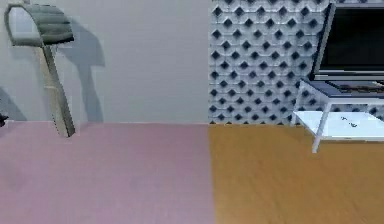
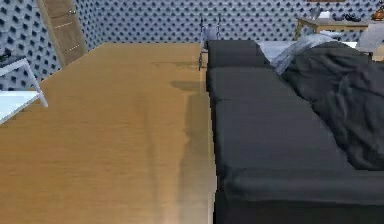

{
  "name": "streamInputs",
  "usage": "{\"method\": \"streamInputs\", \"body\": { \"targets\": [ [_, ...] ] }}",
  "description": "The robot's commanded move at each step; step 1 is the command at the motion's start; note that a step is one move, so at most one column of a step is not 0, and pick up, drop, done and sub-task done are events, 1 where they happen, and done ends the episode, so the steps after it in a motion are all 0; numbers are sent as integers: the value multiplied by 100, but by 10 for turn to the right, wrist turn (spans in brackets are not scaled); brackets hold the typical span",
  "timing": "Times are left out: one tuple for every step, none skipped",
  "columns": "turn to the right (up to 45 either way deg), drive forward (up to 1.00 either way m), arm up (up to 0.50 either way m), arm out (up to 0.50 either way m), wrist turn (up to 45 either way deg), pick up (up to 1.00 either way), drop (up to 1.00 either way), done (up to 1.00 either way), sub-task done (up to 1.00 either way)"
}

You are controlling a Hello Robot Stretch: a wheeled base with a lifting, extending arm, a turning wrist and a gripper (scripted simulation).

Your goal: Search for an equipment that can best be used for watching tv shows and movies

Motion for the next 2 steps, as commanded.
{"method": "streamInputs", "body": {
  "targets": [
    [210,0,0,0,0,0,0,0,0],
    [0,100,0,0,0,0,0,0,0]
  ]
}}
